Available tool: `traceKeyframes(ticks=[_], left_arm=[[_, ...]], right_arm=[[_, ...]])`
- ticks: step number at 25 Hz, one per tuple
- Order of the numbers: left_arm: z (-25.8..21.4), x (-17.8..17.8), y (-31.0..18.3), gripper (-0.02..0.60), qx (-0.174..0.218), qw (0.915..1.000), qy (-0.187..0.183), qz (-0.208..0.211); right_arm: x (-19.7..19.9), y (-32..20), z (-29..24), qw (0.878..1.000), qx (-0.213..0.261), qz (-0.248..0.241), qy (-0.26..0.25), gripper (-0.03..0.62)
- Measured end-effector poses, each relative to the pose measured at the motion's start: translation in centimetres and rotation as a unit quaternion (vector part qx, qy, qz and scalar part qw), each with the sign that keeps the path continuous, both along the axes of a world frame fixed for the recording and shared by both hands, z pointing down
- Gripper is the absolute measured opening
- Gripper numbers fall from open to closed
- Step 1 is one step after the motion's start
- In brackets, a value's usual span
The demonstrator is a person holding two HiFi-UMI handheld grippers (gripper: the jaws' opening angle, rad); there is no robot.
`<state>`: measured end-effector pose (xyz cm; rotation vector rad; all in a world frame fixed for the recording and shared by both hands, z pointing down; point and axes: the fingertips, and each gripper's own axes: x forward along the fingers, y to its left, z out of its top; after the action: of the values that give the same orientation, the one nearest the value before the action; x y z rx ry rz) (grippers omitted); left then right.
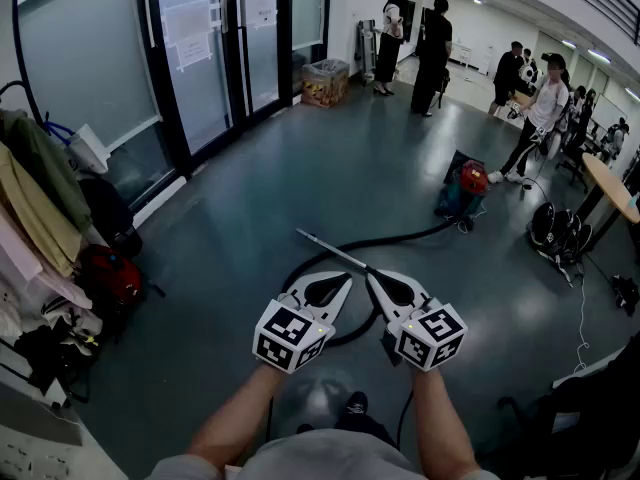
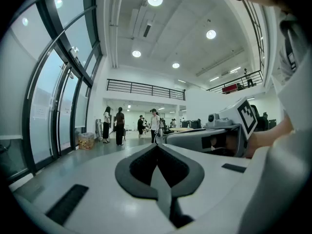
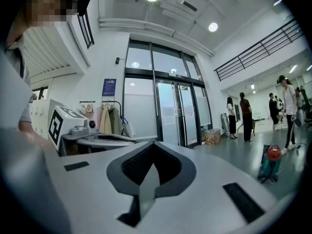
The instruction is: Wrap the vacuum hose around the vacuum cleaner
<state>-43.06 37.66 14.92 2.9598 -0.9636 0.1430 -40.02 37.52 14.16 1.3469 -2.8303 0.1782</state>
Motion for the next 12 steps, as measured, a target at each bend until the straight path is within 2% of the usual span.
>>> traceKeyframes(ticks=[6,12], left_arm=[[0.22,0.03,-0.11,0.006,0.001,1.0000,-0.002,0.003],[0.42,0.07,-0.33,0.006,-0.001,1.0000,-0.002,0.001]], right_arm=[[0.00,-0.28,0.18,1.000,-0.002,0.004,-0.015,0.003],[-0.04,-0.49,0.42,1.000,-0.005,0.000,-0.004,0.003]])
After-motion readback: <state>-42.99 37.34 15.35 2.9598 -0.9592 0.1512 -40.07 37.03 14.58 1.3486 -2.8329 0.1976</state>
